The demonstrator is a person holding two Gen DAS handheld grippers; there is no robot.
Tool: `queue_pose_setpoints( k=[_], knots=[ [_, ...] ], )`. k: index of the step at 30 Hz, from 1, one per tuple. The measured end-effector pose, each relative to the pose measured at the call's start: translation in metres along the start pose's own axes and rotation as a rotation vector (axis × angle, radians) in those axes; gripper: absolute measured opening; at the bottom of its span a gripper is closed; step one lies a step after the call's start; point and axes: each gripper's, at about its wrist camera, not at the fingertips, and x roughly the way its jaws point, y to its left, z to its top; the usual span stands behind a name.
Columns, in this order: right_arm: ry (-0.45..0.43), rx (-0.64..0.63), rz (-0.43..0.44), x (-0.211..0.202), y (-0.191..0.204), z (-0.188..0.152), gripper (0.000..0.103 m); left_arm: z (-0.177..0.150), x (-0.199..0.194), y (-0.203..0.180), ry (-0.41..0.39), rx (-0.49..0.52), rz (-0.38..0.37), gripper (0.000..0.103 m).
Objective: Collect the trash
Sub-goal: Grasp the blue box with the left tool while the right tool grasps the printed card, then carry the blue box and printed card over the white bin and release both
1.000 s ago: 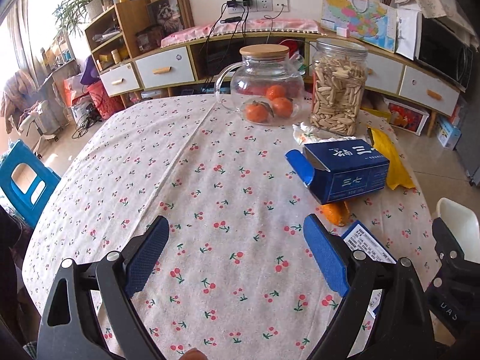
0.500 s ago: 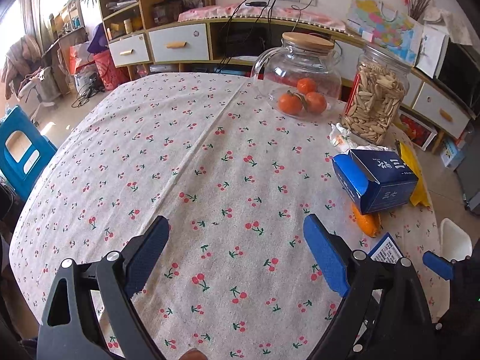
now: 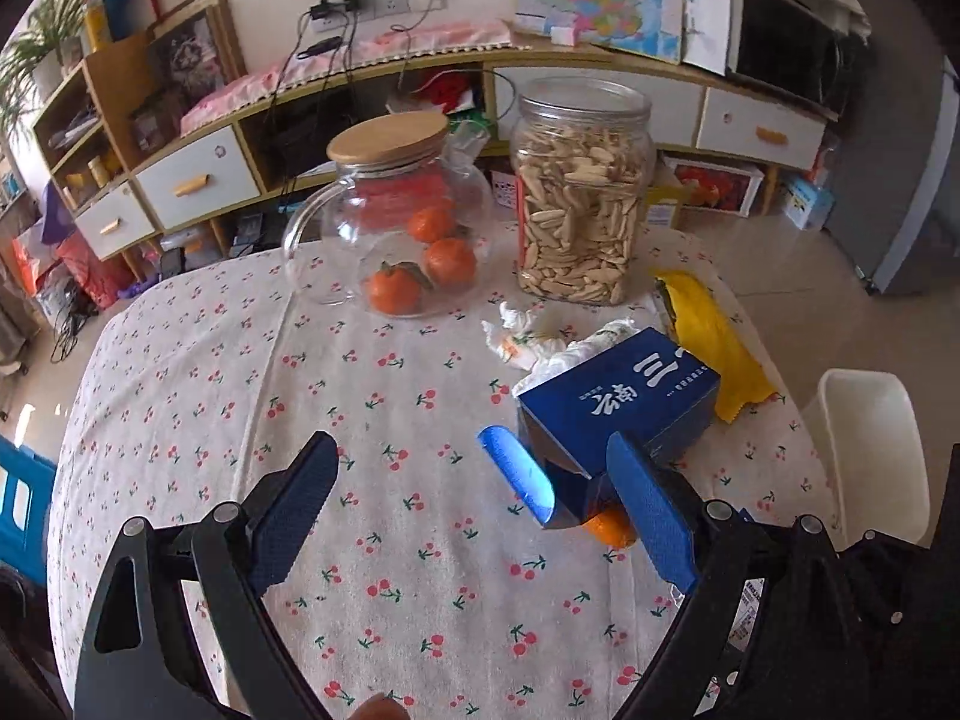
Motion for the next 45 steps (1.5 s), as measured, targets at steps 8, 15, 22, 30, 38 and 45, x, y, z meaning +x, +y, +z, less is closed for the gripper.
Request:
queue_pose_setpoints(
  k=[8, 15, 22, 30, 38, 45],
  knots=[
    [-0.003, 0.073, 0.015, -0.003, -0.022, 0.005, 0.054, 0.038, 0.042, -0.052, 0.152, 0.305, -0.134, 0.088],
    [-0.009, 0.094, 0.016, 0.002, -0.033, 0.011, 0.054, 0.043, 0.076, -0.083, 0.248, 0.463, -0.147, 0.088],
    [-0.021, 0.106, 0.014, -0.001, -0.037, 0.011, 0.054, 0.033, 0.083, -0.077, 0.254, 0.396, -0.185, 0.073],
    [-0.07, 0.113, 0.016, -0.009, -0.032, 0.014, 0.054, 0.014, 0.046, -0.025, 0.18, 0.131, -0.201, 0.06],
    [-0.194, 0.104, 0.036, -0.025, -0.013, 0.022, 0.054, -0.027, 0.004, 0.044, 0.116, -0.215, -0.091, 0.058],
    [-0.338, 0.122, 0.001, -0.039, 0.003, 0.027, 0.054, -0.063, -0.038, 0.066, -0.027, -0.331, 0.076, 0.058]
  ],
)
